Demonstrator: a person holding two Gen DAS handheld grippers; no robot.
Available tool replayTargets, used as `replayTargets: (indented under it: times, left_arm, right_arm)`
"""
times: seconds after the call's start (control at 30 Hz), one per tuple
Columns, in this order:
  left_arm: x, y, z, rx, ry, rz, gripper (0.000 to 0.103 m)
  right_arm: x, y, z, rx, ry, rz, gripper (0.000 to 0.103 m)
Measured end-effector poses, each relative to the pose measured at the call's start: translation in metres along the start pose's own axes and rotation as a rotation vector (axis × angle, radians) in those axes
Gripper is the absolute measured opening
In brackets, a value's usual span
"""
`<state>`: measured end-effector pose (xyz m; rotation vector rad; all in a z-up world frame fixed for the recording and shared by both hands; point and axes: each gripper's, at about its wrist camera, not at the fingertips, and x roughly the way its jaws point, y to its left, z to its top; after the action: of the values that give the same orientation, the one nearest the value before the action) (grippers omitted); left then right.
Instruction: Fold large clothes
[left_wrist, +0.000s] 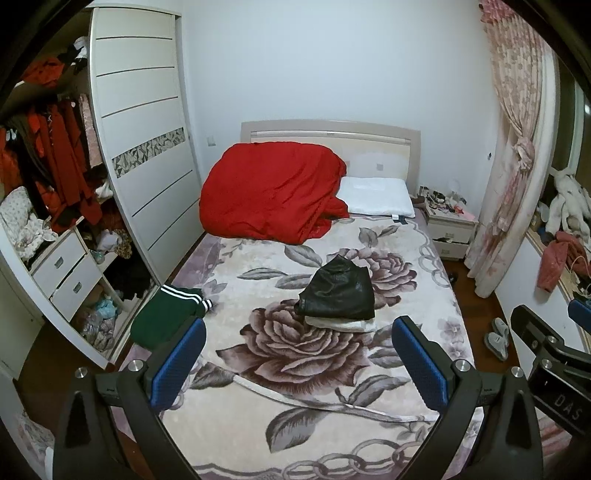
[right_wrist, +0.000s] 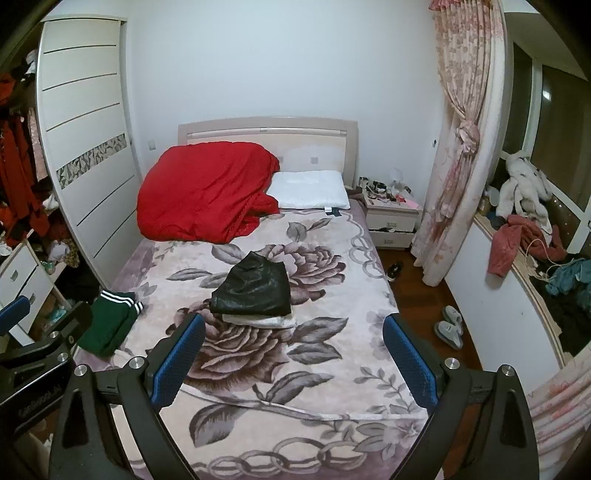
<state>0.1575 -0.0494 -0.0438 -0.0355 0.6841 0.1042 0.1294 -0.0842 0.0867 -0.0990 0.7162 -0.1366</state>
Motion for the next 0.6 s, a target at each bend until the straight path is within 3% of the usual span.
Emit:
replayTargets:
  times: [0.6]
  left_arm:
    - [-0.0042,-0.0011,0.0046,-0.004,-0.011,0.006,0.103]
  right_arm:
    - [-0.0020,-0.0007,-0.0017,-0.003,-0.003,0.000,0.099]
